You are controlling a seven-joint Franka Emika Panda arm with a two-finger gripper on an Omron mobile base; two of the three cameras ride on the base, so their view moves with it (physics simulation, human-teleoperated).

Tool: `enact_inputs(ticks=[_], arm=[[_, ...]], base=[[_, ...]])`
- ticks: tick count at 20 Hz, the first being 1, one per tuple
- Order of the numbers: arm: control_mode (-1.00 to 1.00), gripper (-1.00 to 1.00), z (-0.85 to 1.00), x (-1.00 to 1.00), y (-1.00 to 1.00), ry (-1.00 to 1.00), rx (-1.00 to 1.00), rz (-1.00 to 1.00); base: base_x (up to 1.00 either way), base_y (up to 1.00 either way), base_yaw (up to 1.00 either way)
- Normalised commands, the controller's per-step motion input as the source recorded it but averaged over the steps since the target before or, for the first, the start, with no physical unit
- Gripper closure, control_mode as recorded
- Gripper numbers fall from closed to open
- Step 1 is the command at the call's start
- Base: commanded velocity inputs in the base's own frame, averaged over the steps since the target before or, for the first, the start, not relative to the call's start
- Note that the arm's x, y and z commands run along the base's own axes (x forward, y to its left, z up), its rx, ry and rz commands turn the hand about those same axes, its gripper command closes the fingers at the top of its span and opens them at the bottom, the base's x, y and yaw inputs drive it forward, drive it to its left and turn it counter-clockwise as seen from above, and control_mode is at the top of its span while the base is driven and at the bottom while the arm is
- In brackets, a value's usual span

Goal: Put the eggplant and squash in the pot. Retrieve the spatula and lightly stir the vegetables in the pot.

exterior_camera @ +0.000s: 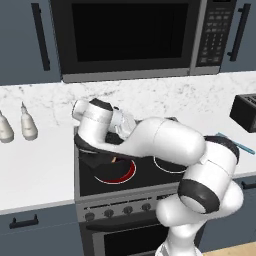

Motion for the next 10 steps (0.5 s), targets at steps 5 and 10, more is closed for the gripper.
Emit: enact_inputs(ticks=[5,10], arm=[[-1.0,-1.0,0.0,-0.7,-1.0,-0.09,0.23,0.0],[-1.0,-1.0,0.0,-0.51,-1.0,-0.12,0.25,0.0]], base=[[0.0,0.0,0.0],[0.0,0.0,0.0]])
